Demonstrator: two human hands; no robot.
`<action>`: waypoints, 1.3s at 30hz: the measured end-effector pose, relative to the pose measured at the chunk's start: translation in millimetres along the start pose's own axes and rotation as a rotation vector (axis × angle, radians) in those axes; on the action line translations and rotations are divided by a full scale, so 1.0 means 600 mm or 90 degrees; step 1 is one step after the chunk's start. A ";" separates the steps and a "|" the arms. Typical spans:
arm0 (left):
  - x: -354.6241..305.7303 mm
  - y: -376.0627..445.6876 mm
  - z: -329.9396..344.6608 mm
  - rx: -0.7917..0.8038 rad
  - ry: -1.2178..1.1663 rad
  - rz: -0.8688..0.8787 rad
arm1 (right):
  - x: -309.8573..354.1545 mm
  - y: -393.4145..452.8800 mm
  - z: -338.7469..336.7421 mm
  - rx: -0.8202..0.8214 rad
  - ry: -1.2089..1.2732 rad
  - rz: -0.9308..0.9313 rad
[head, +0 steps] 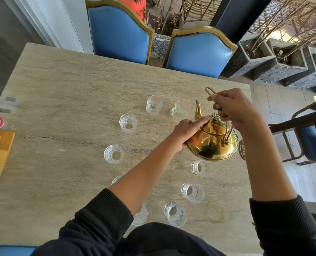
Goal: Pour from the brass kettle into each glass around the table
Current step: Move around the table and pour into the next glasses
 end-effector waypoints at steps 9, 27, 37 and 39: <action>-0.003 -0.006 0.007 -0.003 -0.002 0.006 | 0.002 -0.005 -0.005 0.002 -0.012 -0.006; -0.010 -0.011 0.010 0.002 0.002 0.004 | 0.010 -0.011 -0.010 0.001 -0.020 -0.007; -0.010 -0.013 0.013 0.008 0.005 0.001 | 0.015 -0.013 -0.009 0.000 -0.009 -0.002; -0.009 -0.012 0.011 0.008 0.009 0.002 | 0.014 -0.015 -0.008 0.001 -0.009 0.000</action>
Point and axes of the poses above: each hand's wrist, its own y-axis towards the middle knuckle, its own z-axis out of the palm, x = y × z, the point moved 7 cm from there along y, towards the middle knuckle, and after that the axes turned 10 degrees about y, right-handed, at the moved point
